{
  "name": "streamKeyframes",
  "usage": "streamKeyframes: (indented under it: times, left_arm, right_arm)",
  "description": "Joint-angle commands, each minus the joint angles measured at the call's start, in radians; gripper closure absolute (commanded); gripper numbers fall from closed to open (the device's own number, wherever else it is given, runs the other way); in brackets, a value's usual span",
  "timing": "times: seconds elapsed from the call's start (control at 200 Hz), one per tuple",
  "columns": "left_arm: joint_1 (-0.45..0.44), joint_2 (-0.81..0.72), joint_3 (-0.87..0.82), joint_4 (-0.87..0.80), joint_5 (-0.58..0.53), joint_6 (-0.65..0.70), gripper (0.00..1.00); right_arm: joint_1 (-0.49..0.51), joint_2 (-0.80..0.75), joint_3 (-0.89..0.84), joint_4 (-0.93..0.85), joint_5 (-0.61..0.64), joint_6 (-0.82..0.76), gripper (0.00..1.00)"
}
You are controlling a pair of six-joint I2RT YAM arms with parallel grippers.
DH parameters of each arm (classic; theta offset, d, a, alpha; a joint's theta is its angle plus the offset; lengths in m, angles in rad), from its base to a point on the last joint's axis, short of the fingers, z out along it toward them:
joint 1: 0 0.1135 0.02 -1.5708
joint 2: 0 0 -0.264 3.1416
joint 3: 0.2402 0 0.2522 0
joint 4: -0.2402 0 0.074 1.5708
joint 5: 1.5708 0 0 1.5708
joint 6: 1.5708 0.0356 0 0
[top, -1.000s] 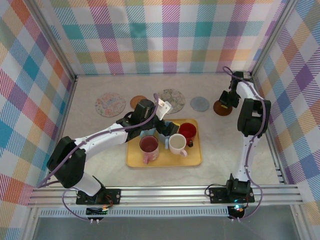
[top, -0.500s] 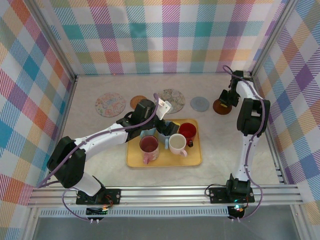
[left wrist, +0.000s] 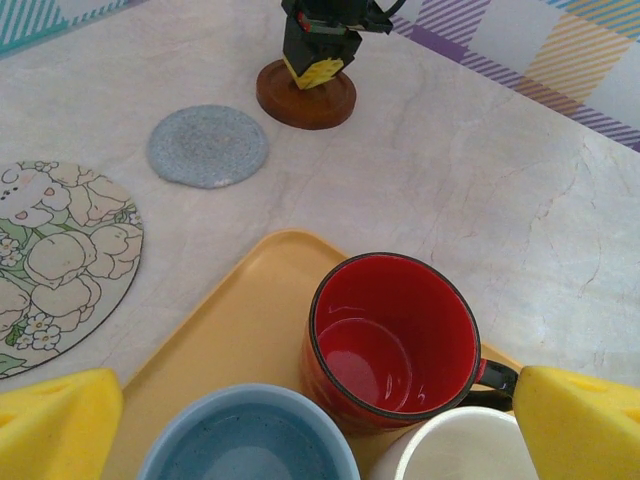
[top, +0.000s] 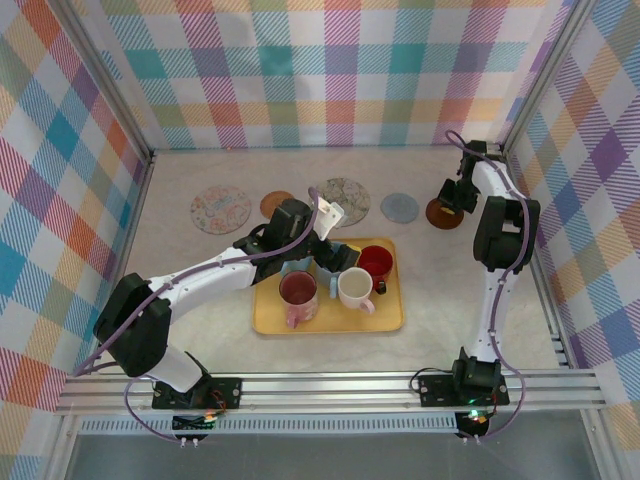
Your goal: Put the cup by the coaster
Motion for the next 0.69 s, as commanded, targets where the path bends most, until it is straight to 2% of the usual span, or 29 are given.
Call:
streamKeyframes:
  times: [0.0, 0.34, 0.53, 0.69]
  left_arm:
    - [-0.013, -0.029, 0.006, 0.026, -0.006, -0.011, 0.00]
    - [-0.014, -0.041, 0.018, 0.040, -0.011, -0.030, 0.00]
    - [-0.016, -0.069, 0.031, 0.029, -0.039, -0.038, 0.00]
    - [-0.016, -0.106, 0.044, -0.002, -0.092, -0.048, 0.00]
  right_arm:
    - [0.011, -0.016, 0.023, -0.016, 0.000, -0.008, 0.94]
    - [0.025, -0.122, -0.006, -0.002, 0.028, -0.021, 0.77]
    - [0.045, -0.243, -0.111, 0.066, 0.013, -0.043, 0.59]
    - [0.065, -0.356, -0.220, 0.129, -0.007, -0.052, 0.38]
